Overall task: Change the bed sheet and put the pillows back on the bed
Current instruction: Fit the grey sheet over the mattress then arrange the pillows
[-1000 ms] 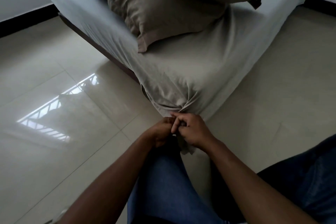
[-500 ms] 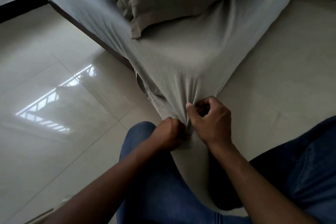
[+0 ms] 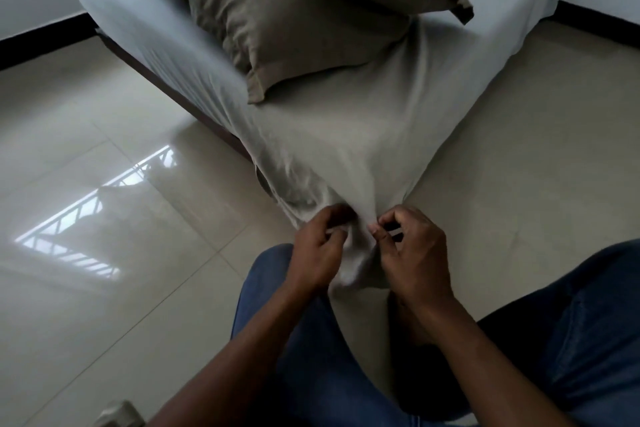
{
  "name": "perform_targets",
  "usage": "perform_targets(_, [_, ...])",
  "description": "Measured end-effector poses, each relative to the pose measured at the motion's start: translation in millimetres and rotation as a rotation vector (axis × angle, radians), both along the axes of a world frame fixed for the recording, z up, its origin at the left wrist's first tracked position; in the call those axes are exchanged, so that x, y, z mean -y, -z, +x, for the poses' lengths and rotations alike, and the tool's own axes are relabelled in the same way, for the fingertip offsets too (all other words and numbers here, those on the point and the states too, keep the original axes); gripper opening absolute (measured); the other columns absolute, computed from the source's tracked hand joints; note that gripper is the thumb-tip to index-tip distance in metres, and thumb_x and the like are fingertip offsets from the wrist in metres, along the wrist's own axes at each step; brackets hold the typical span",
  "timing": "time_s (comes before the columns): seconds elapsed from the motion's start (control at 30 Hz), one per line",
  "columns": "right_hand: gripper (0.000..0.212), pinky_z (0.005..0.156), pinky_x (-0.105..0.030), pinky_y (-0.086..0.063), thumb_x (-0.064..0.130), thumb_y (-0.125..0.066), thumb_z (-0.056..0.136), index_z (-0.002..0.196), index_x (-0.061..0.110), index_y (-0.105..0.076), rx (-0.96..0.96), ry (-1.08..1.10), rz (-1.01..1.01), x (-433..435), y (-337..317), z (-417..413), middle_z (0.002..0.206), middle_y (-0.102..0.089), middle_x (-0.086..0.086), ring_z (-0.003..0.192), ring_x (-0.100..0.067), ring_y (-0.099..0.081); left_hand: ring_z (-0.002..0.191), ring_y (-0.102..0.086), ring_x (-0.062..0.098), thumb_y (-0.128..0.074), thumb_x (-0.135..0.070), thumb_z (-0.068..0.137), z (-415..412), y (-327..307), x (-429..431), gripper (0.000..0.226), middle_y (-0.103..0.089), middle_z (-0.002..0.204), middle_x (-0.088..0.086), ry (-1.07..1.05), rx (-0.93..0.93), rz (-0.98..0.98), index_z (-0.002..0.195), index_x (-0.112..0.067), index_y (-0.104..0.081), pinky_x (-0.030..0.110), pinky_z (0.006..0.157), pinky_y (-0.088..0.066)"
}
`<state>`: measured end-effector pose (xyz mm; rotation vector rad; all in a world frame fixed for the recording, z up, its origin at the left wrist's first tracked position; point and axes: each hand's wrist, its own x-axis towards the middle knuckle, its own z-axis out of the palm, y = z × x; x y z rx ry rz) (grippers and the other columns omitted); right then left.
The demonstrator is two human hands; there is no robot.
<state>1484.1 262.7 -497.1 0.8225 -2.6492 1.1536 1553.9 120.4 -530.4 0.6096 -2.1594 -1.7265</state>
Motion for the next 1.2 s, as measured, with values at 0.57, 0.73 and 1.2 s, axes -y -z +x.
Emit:
perform_targets(0.57, [0.018,0.083,-0.029,-0.053,0.004,-0.060,0.095,0.104,0.015,-0.071,0.014,-0.248,-0.010,39.4,37.3,-9.9,0.102,-0.071,0.002,0.094,-0.012,-0.065,0.088,-0.066,0.026,-0.020,-0.049,0.096,-21.2,17.8,6.2,0.071,-0.074,0.092,0.013,0.089,0.160,1.203,0.088,-0.011,-0.080,0.036,0.081,-0.047])
perform_targets(0.73, [0.025,0.092,-0.031,-0.050,0.009,-0.050,0.092,0.109,0.015,-0.067,0.133,-0.402,0.117,49.4,40.0,-4.7,0.112,-0.070,-0.002,0.105,-0.016,-0.064,0.095,-0.063,0.032,-0.033,-0.036,0.088,-5.3,24.7,32.0,0.050,-0.073,0.100,0.014,0.055,0.288,1.004,0.108,-0.009,-0.070,0.044,0.085,-0.049])
perform_targets(1.2, [0.067,0.102,-0.062,-0.047,0.036,-0.073,0.062,0.123,0.009,-0.070,-0.149,-0.638,0.856,77.4,73.6,26.4,0.121,-0.069,-0.022,0.115,-0.044,-0.063,0.079,-0.062,0.014,-0.077,-0.037,0.085,-26.9,-2.3,30.6,0.025,-0.065,0.091,-0.002,-0.107,-0.117,-0.792,0.094,-0.015,-0.069,0.031,0.068,-0.053])
